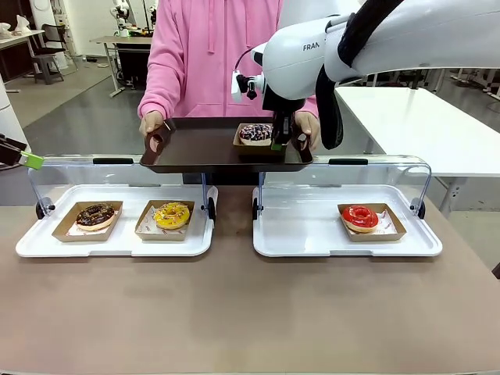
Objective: Provide the desired donut to the person.
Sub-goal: Place the picked Paper togo box onto the Handle tray extended by the person.
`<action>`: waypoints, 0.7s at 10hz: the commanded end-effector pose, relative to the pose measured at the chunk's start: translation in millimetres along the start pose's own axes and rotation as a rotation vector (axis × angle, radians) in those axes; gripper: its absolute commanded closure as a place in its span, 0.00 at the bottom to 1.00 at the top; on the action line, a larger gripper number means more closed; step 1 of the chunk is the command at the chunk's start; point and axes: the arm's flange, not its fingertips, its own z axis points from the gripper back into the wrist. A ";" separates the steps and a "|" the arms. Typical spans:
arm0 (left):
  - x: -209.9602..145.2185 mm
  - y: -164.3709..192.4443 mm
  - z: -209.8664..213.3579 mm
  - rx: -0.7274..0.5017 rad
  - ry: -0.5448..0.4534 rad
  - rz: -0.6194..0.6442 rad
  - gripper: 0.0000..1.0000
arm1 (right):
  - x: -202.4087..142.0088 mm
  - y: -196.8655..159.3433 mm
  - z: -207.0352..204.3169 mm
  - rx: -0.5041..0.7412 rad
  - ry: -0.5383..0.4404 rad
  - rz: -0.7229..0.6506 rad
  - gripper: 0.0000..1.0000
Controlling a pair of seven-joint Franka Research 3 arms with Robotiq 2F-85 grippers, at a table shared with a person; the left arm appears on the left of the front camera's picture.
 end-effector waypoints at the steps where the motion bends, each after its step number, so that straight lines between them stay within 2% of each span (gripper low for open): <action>1: -1.3 1.7 0.3 -0.012 -0.011 0.000 0.00 | -6.4 5.2 5.9 0.001 -0.014 0.010 0.00; 2: -1.3 1.7 0.3 -0.012 -0.011 0.000 0.00 | -5.9 6.7 9.1 0.047 -0.013 0.007 0.14; 3: -1.3 1.7 0.3 -0.012 -0.011 0.000 0.00 | -4.4 8.2 12.8 0.061 -0.008 0.005 0.04; 4: -1.3 1.7 0.3 -0.012 -0.011 0.000 0.00 | -3.3 11.2 19.0 0.057 -0.023 0.017 0.00; 7: -1.3 1.7 0.3 -0.012 -0.011 0.000 0.00 | -3.3 10.6 21.4 0.100 0.000 0.006 0.00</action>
